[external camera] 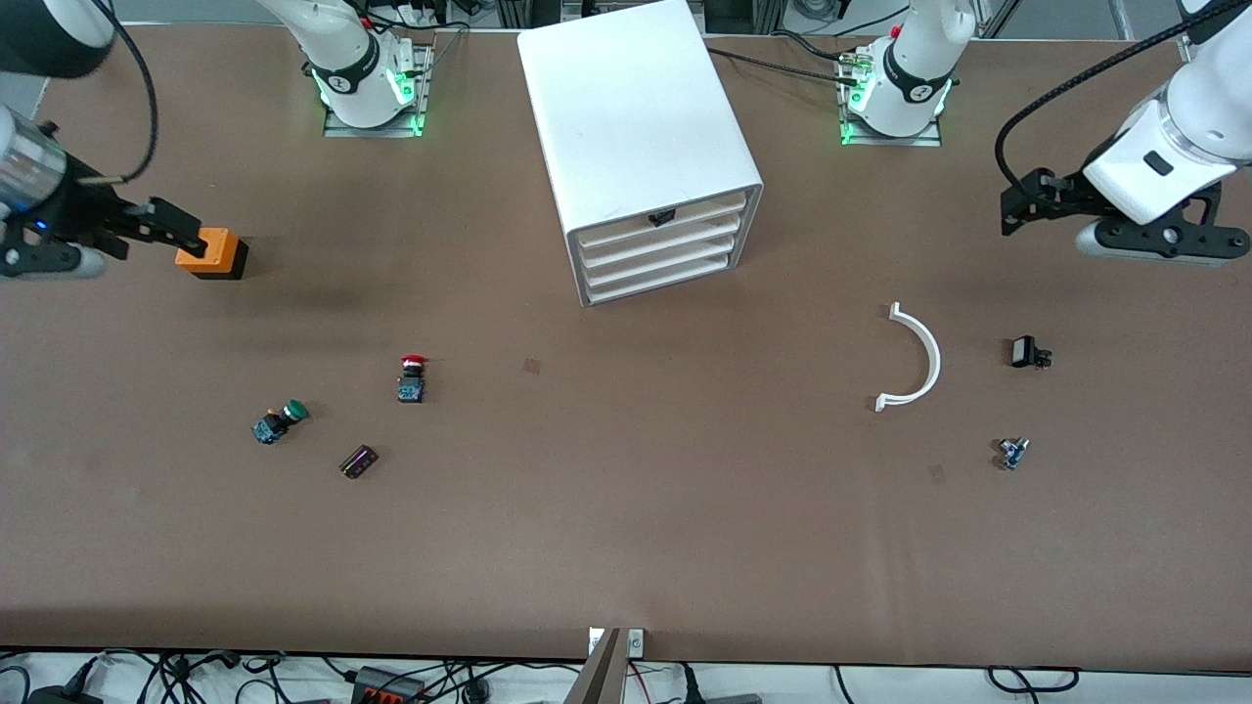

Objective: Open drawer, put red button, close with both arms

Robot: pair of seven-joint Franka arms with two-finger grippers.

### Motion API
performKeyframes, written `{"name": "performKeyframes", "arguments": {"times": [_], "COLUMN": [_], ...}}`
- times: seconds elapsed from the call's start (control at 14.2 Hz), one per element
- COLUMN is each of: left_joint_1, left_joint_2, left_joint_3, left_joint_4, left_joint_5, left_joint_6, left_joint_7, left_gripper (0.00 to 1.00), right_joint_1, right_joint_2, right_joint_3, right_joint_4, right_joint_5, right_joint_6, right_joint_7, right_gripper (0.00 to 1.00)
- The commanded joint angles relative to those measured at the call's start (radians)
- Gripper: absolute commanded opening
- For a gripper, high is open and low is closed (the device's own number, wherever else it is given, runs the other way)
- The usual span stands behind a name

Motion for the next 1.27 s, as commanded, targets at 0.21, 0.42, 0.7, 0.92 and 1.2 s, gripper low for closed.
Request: {"name": "performKeyframes", "arguments": {"times": [0.21, 0.42, 0.7, 0.92, 1.2], "left_joint_1": [-0.002, -0.012, -0.013, -0.009, -0.016], "left_joint_2": [0.062, 0.103, 0.283, 0.426, 0.571], "left_joint_3": [-0.008, -0.015, -0.015, -0.015, -0.028], "left_joint_4": [0.05, 0.05, 0.048, 0.044, 0.011], "left_joint_5": [-0.192, -0.275, -0.508, -0.711, -0.866], "left_joint_6": [-0.189, -0.221, -0.214, -0.194, -0.1], "left_joint_7": [0.016, 0.054, 0.313, 0.48, 0.698], "left_gripper": [1.0, 1.0, 1.0, 1.0, 1.0], "right_joint_1": [0.11, 0.185, 0.21, 0.222, 0.24], "right_joint_2": [0.147, 0.242, 0.383, 0.464, 0.561], "right_joint_3": [-0.001, -0.003, -0.001, -0.001, -0.001], "right_joint_4": [0.071, 0.071, 0.071, 0.071, 0.071], "right_joint_5": [-0.008, -0.013, -0.001, 0.004, 0.067], "right_joint_6": [0.036, 0.124, 0.239, 0.315, 0.388], "right_joint_7": [0.012, 0.017, 0.019, 0.02, 0.019], "right_gripper": [1.0, 1.0, 1.0, 1.0, 1.0]}}
